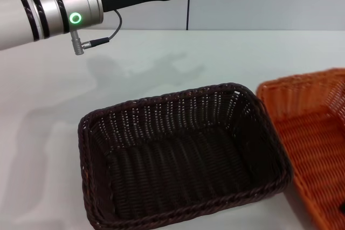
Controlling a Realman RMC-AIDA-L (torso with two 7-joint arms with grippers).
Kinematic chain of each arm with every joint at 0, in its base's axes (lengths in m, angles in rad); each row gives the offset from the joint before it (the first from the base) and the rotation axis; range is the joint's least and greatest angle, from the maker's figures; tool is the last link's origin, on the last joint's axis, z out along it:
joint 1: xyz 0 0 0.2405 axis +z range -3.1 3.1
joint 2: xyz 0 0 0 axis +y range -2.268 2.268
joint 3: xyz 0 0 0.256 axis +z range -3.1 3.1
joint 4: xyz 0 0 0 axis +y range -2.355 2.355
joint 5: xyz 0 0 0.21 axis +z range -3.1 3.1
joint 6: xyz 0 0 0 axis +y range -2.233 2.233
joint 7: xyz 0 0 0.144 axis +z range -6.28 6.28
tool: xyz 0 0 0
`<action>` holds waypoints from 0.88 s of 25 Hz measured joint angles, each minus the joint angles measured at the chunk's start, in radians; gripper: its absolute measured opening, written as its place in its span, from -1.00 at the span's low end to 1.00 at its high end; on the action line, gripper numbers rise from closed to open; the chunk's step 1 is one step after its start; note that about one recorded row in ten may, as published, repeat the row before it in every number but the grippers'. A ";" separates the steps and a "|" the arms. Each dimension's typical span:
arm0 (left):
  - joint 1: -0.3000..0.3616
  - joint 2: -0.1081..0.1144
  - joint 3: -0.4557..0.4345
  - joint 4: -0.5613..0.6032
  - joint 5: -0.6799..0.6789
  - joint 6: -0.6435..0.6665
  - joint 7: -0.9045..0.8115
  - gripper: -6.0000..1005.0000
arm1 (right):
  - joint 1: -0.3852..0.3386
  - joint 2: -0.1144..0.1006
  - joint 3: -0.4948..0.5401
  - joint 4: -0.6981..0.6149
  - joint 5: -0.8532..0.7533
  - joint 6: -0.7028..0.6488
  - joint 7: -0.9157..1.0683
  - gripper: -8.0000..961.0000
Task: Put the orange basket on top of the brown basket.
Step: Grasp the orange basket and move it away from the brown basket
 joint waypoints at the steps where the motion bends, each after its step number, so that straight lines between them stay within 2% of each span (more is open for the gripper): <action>1: -0.001 0.000 0.001 0.005 0.000 0.006 0.000 0.65 | 0.000 0.009 -0.009 0.001 0.001 -0.012 -0.002 0.12; 5: -0.005 0.000 0.001 0.027 -0.001 0.022 0.001 0.65 | 0.013 0.041 -0.028 0.030 0.042 -0.075 -0.022 0.10; 8: -0.005 0.000 0.001 0.030 -0.004 0.032 0.006 0.65 | 0.027 0.044 -0.044 0.067 0.091 -0.094 -0.032 0.09; 10: -0.002 -0.001 0.000 0.031 -0.018 0.036 0.019 0.65 | 0.032 0.036 -0.037 0.071 0.103 -0.094 -0.038 0.08; 12: 0.003 -0.001 0.000 0.034 -0.041 0.035 0.038 0.65 | 0.036 0.015 0.001 0.053 0.116 -0.092 -0.041 0.07; 15: 0.013 -0.002 -0.001 0.035 -0.082 0.038 0.072 0.65 | 0.041 -0.033 0.100 0.014 0.148 -0.071 -0.042 0.06; 18: 0.016 -0.001 -0.001 0.035 -0.102 0.039 0.085 0.65 | 0.048 -0.089 0.202 -0.003 0.162 0.012 -0.043 0.05; 20: 0.015 0.000 -0.006 0.035 -0.115 0.040 0.100 0.65 | 0.055 -0.134 0.229 0.022 0.163 0.102 -0.044 0.04; 22: 0.010 0.001 -0.007 0.036 -0.119 0.040 0.105 0.65 | 0.064 -0.163 0.233 0.057 0.158 0.182 -0.048 0.03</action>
